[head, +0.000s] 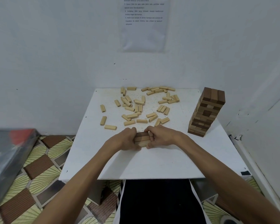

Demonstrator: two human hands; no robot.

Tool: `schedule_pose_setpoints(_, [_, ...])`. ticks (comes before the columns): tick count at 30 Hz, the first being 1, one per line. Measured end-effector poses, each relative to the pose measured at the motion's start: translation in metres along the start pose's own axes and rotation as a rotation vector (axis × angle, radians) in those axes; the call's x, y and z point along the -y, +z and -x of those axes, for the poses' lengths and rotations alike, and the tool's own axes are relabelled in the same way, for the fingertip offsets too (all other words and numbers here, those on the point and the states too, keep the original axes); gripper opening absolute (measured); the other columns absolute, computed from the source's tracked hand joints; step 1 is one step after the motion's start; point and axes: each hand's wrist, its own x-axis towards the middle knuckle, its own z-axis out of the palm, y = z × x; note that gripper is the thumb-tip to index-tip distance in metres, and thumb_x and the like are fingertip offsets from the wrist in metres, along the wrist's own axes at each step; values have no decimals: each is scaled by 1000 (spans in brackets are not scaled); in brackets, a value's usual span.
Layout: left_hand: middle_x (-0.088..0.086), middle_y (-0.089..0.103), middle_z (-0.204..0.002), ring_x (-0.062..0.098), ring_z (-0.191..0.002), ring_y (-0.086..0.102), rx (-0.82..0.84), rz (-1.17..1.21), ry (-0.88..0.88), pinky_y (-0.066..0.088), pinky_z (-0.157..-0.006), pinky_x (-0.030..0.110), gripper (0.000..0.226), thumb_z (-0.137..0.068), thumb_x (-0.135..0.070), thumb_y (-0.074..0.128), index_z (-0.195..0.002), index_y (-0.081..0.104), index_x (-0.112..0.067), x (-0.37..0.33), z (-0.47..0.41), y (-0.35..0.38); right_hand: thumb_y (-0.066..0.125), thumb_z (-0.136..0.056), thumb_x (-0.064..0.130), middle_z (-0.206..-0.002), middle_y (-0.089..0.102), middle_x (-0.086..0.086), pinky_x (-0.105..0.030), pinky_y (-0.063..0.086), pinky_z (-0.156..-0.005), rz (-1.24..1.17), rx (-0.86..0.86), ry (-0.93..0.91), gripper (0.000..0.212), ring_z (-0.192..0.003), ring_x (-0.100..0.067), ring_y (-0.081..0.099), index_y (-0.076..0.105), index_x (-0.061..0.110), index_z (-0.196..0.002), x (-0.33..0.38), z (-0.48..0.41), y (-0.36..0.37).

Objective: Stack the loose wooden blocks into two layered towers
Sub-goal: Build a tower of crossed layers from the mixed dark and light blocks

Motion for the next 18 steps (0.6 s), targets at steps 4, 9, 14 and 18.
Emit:
schedule_pose_setpoints(4, [0, 52, -104, 18, -86, 53, 1, 16, 14, 39, -64, 27, 46, -87, -41, 78, -108, 46, -15, 1, 1, -1, 81, -84, 44, -89, 64, 12, -42, 52, -91, 15, 4, 15, 71, -96, -13, 60, 48, 18, -141, 1, -1, -1])
schedule_pose_setpoints(9, [-1, 60, -103, 15, -86, 58, -68, 96, 43, 50, -74, 30, 59, -79, -47, 84, -120, 54, -17, 11, 4, 1, 80, -84, 44, -90, 65, 10, -42, 52, -91, 27, 0, 14, 70, -96, -13, 60, 48, 17, -140, 1, 0, 0])
schedule_pose_setpoints(14, [-2, 58, -103, 16, -89, 59, -63, 56, 29, 53, -76, 32, 57, -80, -46, 82, -118, 52, -16, 9, 6, 2, 79, -83, 48, -94, 64, 8, -45, 53, -90, 83, -2, 14, 69, -97, -16, 60, 49, 17, -136, 4, -2, 1])
schedule_pose_setpoints(18, [0, 57, -103, 17, -88, 58, -47, 21, 21, 50, -72, 31, 55, -81, -47, 81, -113, 51, -14, 6, 4, 0, 79, -83, 48, -93, 63, 9, -43, 53, -88, 90, -15, -2, 68, -95, -16, 59, 50, 17, -135, 3, -1, 0])
